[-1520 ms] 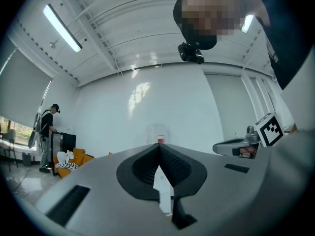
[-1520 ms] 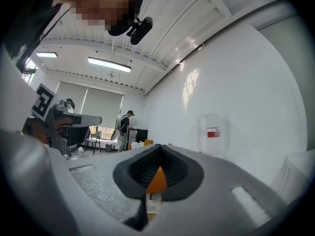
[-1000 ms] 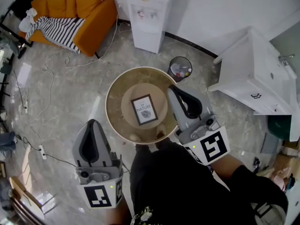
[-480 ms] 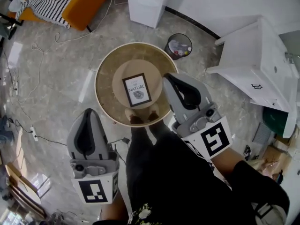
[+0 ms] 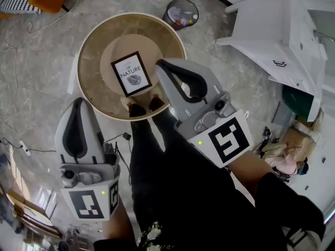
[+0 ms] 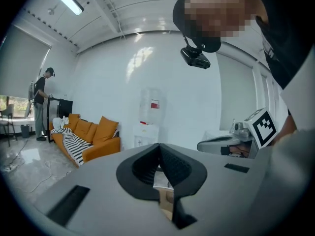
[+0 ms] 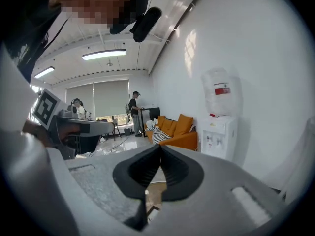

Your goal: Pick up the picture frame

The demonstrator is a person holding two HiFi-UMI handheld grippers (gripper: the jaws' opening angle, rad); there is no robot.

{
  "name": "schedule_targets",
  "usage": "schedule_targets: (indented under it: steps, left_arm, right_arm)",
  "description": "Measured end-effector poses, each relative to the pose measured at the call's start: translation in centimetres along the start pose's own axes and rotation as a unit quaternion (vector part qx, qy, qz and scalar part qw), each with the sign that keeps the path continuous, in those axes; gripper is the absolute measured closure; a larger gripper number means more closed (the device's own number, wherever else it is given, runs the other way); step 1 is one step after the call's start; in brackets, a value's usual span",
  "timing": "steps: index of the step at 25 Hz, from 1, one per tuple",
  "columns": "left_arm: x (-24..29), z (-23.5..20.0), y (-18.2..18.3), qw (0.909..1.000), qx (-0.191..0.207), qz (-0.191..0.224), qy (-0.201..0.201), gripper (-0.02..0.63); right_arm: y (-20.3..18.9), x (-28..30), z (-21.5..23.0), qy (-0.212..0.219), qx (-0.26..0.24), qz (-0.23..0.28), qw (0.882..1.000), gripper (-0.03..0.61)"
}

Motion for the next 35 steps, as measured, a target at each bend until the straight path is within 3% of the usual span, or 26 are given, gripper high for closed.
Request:
schedule_targets:
  steps: [4,5,6,12,25,35]
  left_arm:
    - [1.0,-0.1,-3.8,0.9996,0.002,-0.026,-0.014,0.6]
    - [1.1,-0.2,-4.6,0.9993,0.0,-0.032,-0.016,0.598]
    - [1.3,-0.2,-5.3,0.9991,-0.005,-0.038,-0.017,0.596]
    - [2.5,-0.6,-10.0,0.9966,-0.04,-0.071,-0.008,0.522]
    - [3.9,-1.9,-18.9,0.9905,-0.044,-0.128,0.021,0.522]
    - [4.7,-2.4,-26.6,0.9879,-0.046,-0.141,0.044,0.521]
  right_arm:
    - [-3.2,1.2,-0.4,0.003,0.019,-0.027,0.999,0.573]
    - [-3.9,1.3,-0.4,0.005,0.027,-0.034,0.999,0.474]
    - [-4.5,1.5,-0.4,0.007,0.033,-0.039,0.999,0.462]
    - [-8.6,2.8,0.2,0.004,0.035,-0.07,0.997,0.462]
    - [-16.9,4.8,1.3,-0.003,0.052,-0.112,0.992,0.462]
    - [-24.6,5.7,1.7,-0.01,0.056,-0.124,0.991,0.462]
Point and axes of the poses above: the fingertips, and each gripper's own axes: x forward along the fingers, z to its right, y out of its top, the point moved 4 cm from there along -x, backward along the fingers, and after that the axes turned 6 degrees about y, right-handed, at the moved point
